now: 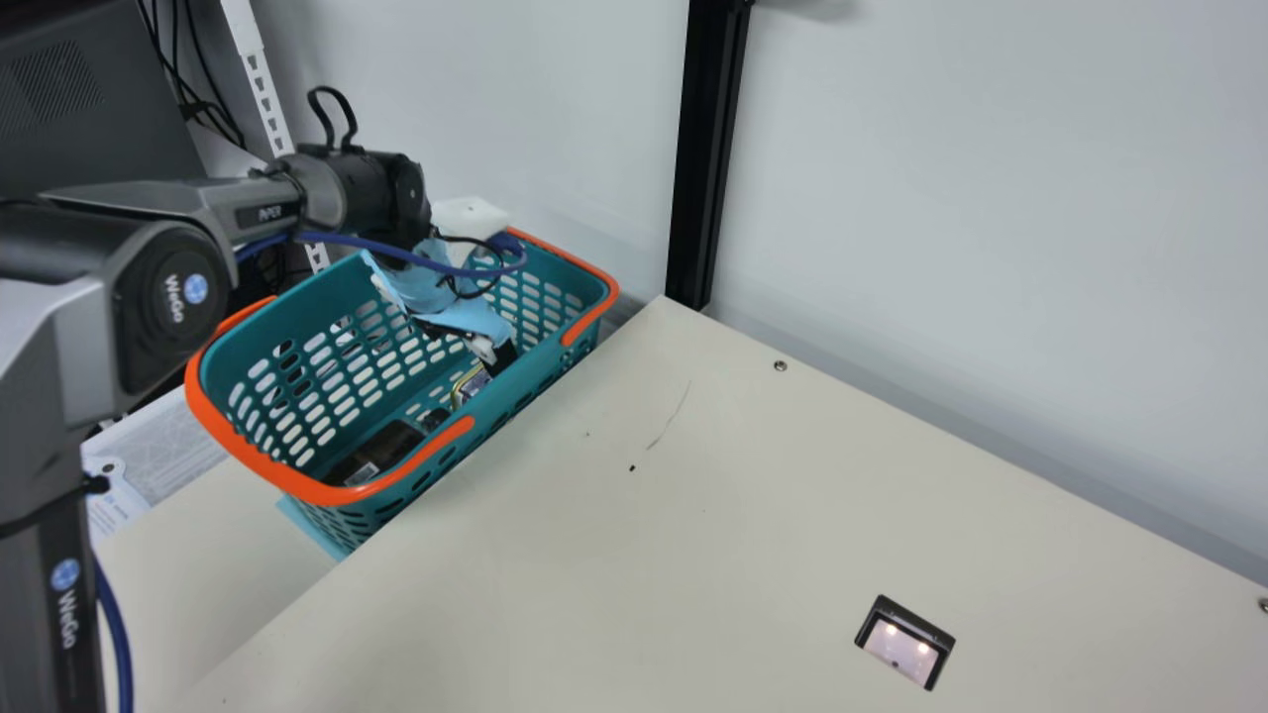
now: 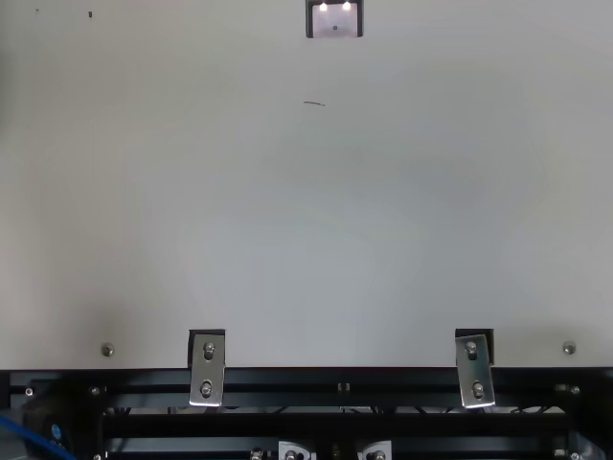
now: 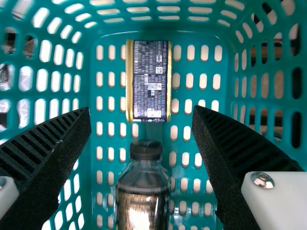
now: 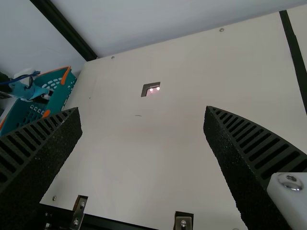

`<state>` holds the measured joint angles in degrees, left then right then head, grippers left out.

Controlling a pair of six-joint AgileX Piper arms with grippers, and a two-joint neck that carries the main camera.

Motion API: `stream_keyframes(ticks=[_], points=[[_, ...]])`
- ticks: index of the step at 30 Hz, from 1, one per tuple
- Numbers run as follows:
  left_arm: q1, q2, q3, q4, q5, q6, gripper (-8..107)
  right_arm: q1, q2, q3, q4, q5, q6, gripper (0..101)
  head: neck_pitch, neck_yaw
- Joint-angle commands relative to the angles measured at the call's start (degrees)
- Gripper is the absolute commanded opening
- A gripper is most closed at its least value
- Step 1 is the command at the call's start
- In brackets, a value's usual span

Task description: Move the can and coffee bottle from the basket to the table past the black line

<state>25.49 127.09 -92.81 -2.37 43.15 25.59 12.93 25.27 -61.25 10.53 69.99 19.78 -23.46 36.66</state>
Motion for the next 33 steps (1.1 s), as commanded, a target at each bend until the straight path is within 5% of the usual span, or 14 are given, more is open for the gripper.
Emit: stream_keyframes(ticks=[1,20,30,32,33], points=[[0.1,3.0,-2.0,-0.4,0.0,1.1,90,0.0,0.0,0.0,0.0,0.0,0.0,101,-1.5,0.9],[0.9,20.7,-20.2,-2.5,4.4,5.3,90,0.0,0.0,0.0,0.0,0.0,0.0,101,-1.5,0.9],[0.7,24.0,-25.6,-3.7,6.6,5.1,90,0.0,0.0,0.0,0.0,0.0,0.0,101,-1.5,0.9],[0.6,24.1,-26.0,-4.0,6.9,5.1,10,0.0,0.0,0.0,0.0,0.0,0.0,101,-1.5,0.9],[0.6,24.0,-25.8,-4.2,7.0,5.1,10,0.0,0.0,0.0,0.0,0.0,0.0,101,-1.5,0.9]])
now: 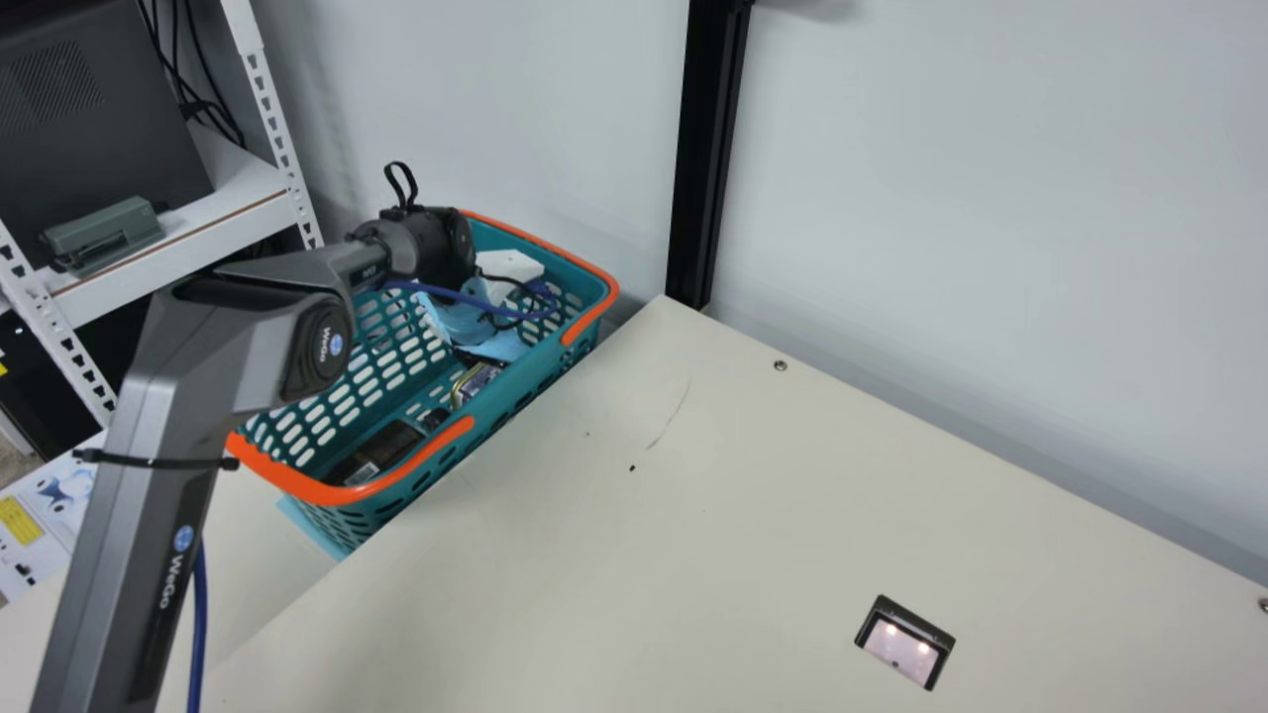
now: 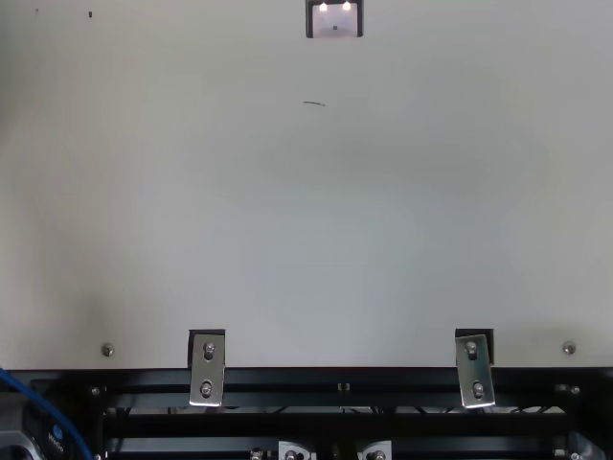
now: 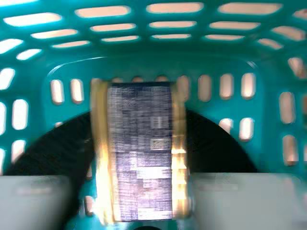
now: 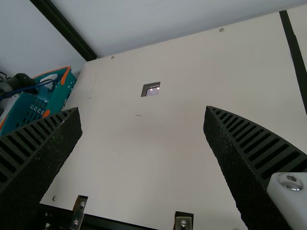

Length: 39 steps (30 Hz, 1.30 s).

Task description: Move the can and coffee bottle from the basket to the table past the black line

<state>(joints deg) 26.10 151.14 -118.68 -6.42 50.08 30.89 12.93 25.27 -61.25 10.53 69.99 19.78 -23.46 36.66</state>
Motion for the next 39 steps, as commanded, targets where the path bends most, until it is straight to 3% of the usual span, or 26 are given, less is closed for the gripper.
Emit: stream_keyframes(ticks=[1,8,17,24,31,39], points=[[0.0,-0.1,0.2,-0.4,0.1,-0.2,10,0.0,0.0,0.0,0.0,0.0,0.0,101,-1.5,0.9],[0.2,-4.9,6.5,-1.4,-3.3,0.0,10,0.0,0.0,0.0,0.0,0.0,0.0,101,-1.5,0.9],[2.2,-23.0,25.2,-5.6,-14.5,3.3,10,0.0,0.0,0.0,0.0,0.0,0.0,101,-1.5,0.9],[3.6,-39.6,37.2,-13.3,-19.4,6.2,10,0.0,0.0,0.0,0.0,0.0,0.0,101,-1.5,0.9],[4.7,-55.5,44.3,-21.9,-18.3,7.3,10,0.0,0.0,0.0,0.0,0.0,0.0,101,-1.5,0.9],[6.5,-70.3,48.6,-28.9,-10.1,4.3,10,0.0,0.0,0.0,0.0,0.0,0.0,101,-1.5,0.9]])
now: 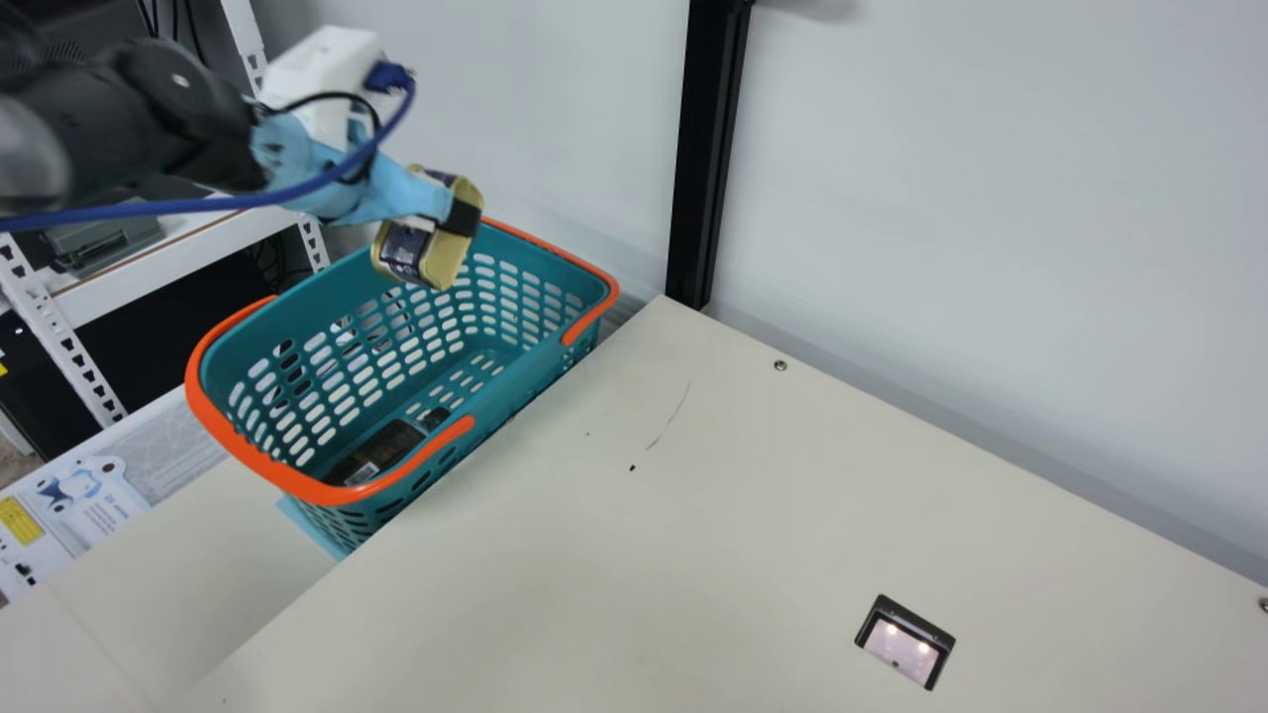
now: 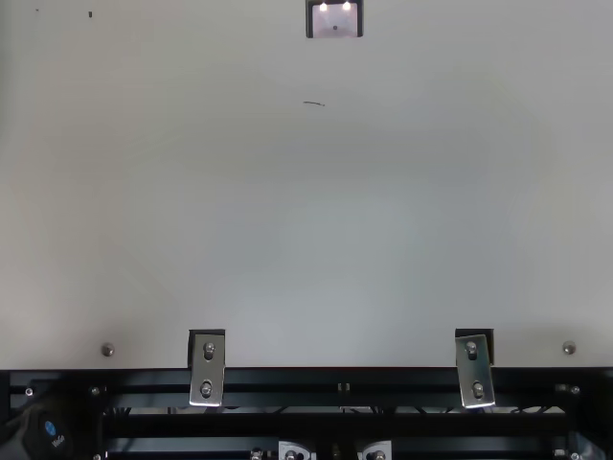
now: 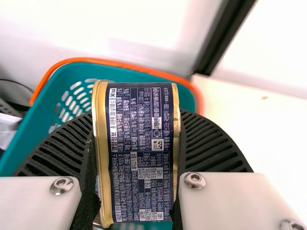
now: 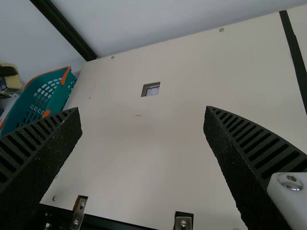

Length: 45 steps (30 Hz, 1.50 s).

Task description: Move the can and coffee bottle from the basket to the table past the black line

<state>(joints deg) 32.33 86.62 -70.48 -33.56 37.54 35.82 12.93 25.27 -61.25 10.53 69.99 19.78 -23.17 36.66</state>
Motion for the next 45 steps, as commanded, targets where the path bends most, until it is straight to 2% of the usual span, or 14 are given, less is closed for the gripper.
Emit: stream_keyframes(ticks=[1,10,18,25,37,45], points=[[0.7,-7.4,0.8,-2.7,3.9,-1.3,10,0.0,0.0,0.0,0.0,0.0,0.0,101,-1.8,0.9],[7.1,-20.5,3.9,-13.2,18.5,-8.3,10,0.0,0.0,0.0,0.0,0.0,0.0,101,-1.8,0.9],[15.2,-28.4,5.5,-23.1,31.9,-15.1,10,0.0,0.0,0.0,0.0,0.0,0.0,101,-1.8,0.9],[11.0,-31.4,8.8,-28.4,32.4,-23.5,10,0.0,0.0,0.0,0.0,0.0,0.0,101,-1.8,0.9],[9.9,-32.4,9.0,-28.4,32.4,-24.9,10,0.0,0.0,0.0,0.0,0.0,0.0,101,-1.8,0.9],[5.5,-32.9,12.8,-34.0,32.4,-32.0,10,0.0,0.0,0.0,0.0,0.0,0.0,101,-1.8,0.9]])
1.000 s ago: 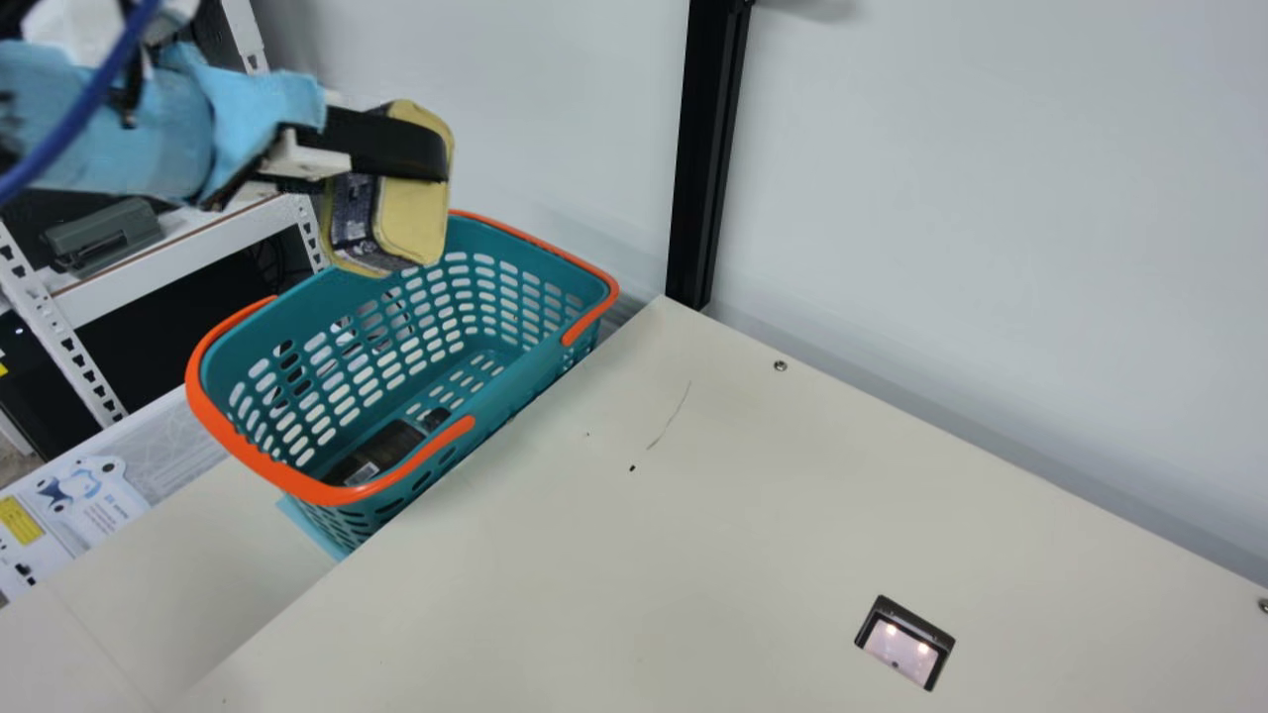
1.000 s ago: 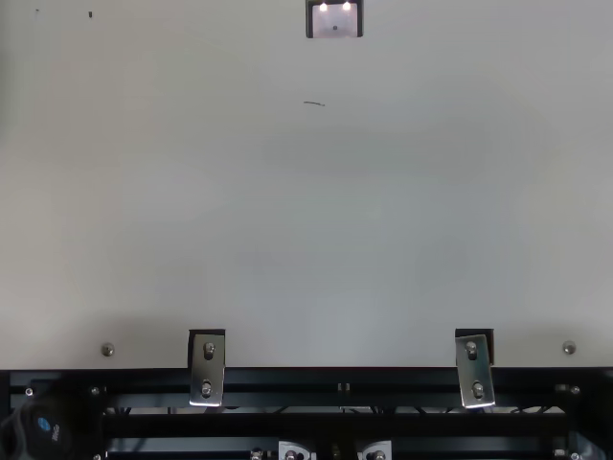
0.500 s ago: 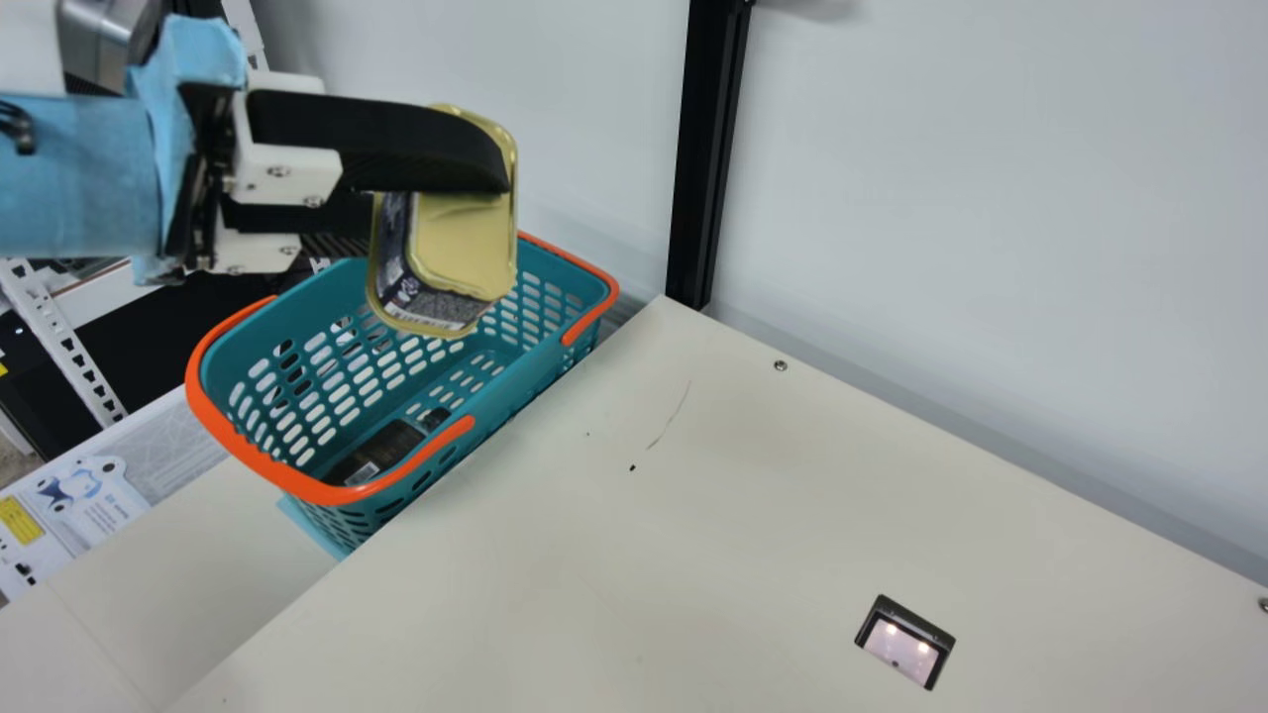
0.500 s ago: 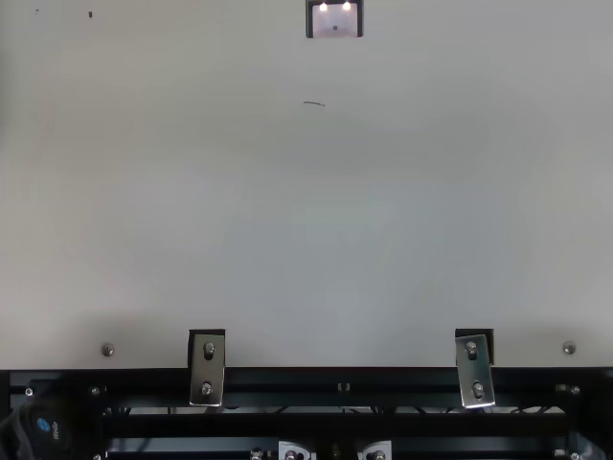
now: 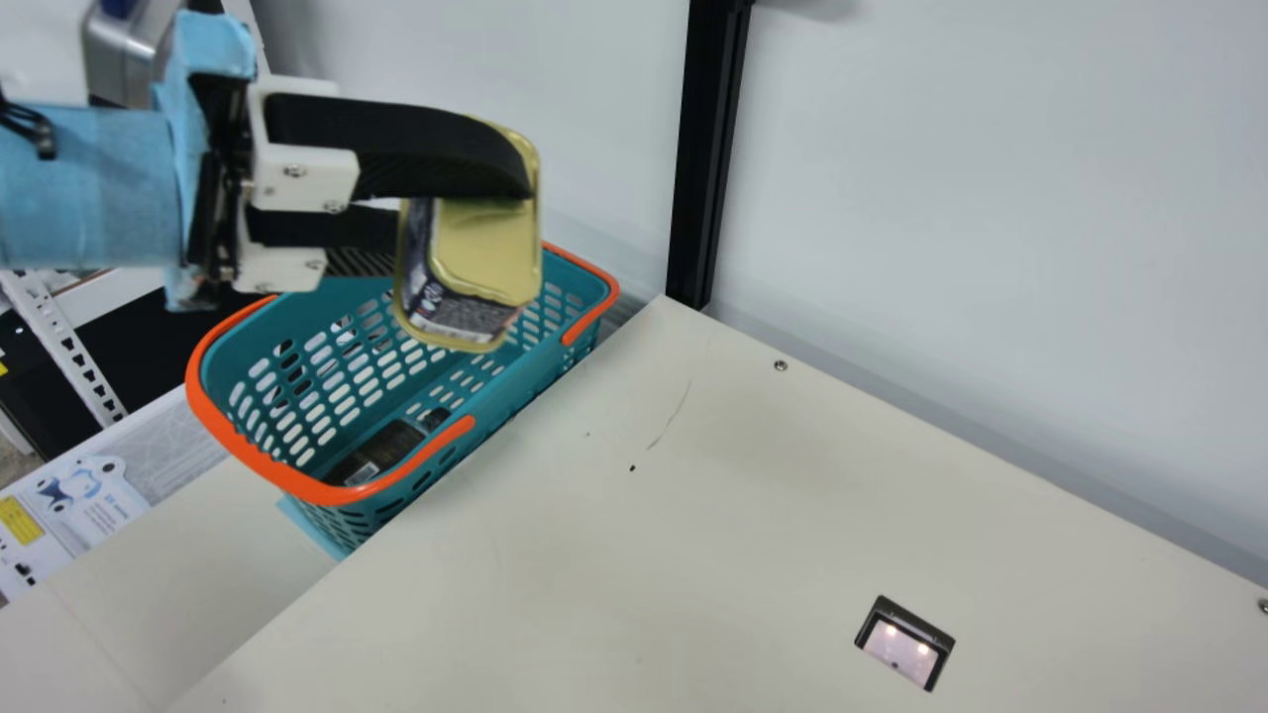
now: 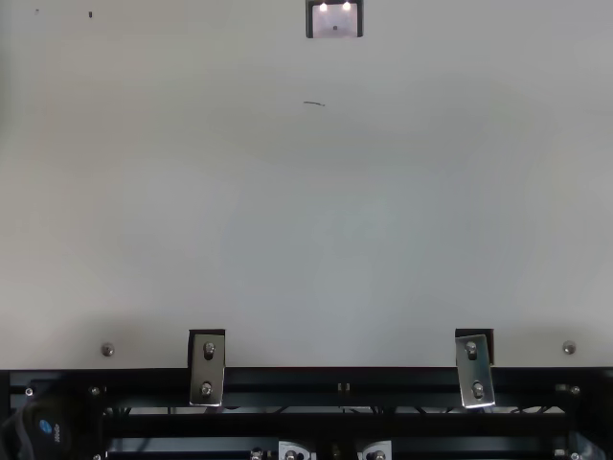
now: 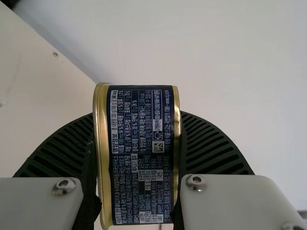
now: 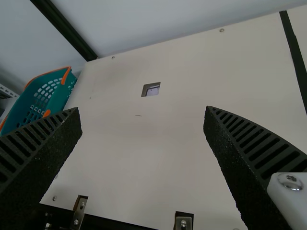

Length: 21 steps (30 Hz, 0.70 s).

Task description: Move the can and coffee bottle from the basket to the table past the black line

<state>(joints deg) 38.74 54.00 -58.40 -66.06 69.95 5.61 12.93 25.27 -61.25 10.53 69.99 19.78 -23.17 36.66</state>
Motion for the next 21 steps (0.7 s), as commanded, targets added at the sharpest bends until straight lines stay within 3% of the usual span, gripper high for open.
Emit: stream_keyframes(ticks=[1,9,21], points=[[-1.7,-0.5,1.3,-2.5,-0.1,-2.9,10,0.0,0.0,0.0,0.0,0.0,0.0,101,-1.8,0.9],[-5.3,-3.1,5.1,-10.2,-0.1,-12.8,10,0.0,0.0,0.0,0.0,0.0,0.0,101,-1.8,0.9],[-4.4,-7.4,10.6,-19.8,-0.1,-30.3,10,0.0,0.0,0.0,0.0,0.0,0.0,101,-1.8,0.9]])
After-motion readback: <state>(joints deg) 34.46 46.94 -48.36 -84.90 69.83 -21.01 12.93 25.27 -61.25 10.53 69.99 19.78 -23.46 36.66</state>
